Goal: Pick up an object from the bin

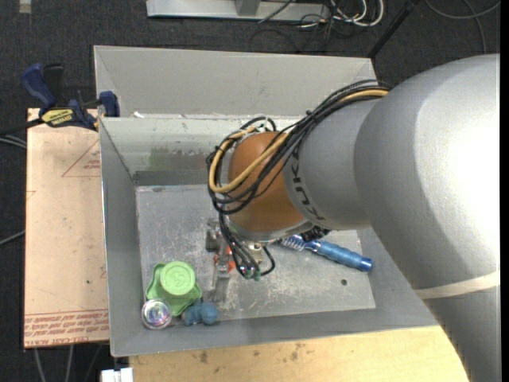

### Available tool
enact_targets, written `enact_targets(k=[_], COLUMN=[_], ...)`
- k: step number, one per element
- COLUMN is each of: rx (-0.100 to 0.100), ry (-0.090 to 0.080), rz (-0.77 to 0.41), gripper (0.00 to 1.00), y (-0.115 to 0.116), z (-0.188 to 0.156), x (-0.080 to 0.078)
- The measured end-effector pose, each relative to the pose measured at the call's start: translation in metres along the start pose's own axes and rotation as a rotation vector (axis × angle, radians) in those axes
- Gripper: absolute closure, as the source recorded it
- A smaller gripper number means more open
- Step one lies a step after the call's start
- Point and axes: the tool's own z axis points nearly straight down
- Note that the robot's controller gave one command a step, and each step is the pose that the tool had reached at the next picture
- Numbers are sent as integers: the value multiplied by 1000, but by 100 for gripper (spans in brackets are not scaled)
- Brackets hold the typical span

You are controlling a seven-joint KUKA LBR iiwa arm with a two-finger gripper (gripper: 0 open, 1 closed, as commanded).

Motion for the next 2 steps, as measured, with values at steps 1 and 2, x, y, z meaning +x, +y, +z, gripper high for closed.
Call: enact_targets(k=[1,2], rx=[2,0], ry=[-14,-14], rz=[18,27], gripper=[0,100], y=[80,77], z=[-9,-9], x=[47,45])
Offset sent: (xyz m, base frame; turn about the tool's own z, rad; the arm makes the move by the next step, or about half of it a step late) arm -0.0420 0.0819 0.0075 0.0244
